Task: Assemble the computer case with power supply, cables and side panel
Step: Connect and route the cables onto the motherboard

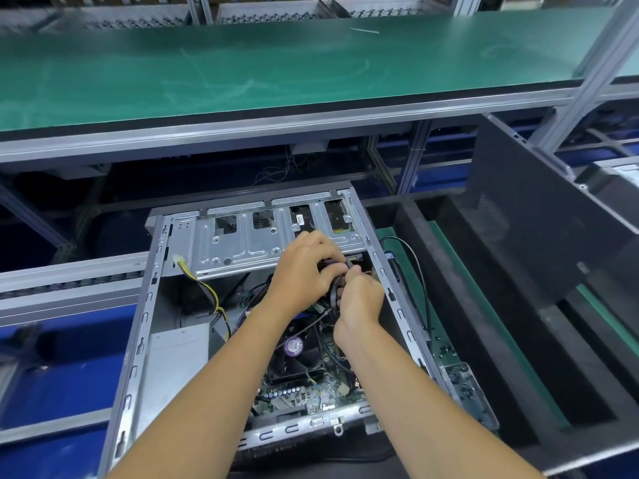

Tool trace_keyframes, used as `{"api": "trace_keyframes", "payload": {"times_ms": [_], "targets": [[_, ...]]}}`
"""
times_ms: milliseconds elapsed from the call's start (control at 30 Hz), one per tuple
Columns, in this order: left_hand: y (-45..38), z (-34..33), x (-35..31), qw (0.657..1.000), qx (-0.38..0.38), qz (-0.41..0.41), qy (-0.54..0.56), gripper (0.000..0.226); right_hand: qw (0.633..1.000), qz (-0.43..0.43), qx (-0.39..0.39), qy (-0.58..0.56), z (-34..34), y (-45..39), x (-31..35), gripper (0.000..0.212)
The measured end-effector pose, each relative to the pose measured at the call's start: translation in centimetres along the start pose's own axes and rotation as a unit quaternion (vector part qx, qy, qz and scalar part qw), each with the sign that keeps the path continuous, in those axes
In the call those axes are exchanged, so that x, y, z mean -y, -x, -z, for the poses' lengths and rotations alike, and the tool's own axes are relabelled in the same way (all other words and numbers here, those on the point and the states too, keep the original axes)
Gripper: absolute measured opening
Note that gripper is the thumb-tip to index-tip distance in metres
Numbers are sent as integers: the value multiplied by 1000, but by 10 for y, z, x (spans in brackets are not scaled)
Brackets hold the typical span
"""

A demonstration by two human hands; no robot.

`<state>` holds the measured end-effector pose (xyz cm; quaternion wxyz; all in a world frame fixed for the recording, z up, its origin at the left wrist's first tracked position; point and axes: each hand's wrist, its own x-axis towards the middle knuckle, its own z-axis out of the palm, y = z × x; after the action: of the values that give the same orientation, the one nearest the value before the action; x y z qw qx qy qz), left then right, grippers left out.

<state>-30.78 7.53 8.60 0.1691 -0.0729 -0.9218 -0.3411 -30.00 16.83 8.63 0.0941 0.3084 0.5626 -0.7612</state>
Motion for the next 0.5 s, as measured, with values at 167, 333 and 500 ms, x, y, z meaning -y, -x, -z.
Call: {"api": "trace_keyframes", "payload": {"times_ms": [167, 333, 500], "targets": [[-2, 0, 0, 1000, 8, 13, 16, 9, 1000, -9, 1, 1, 3, 1, 3, 34], [-1, -1, 0, 1000, 1, 6, -1, 5, 999, 20, -11, -22, -2, 4, 3, 20], [-2, 0, 0, 1000, 4, 15, 0, 14, 1000, 16, -2, -22, -2, 3, 6, 15]]}}
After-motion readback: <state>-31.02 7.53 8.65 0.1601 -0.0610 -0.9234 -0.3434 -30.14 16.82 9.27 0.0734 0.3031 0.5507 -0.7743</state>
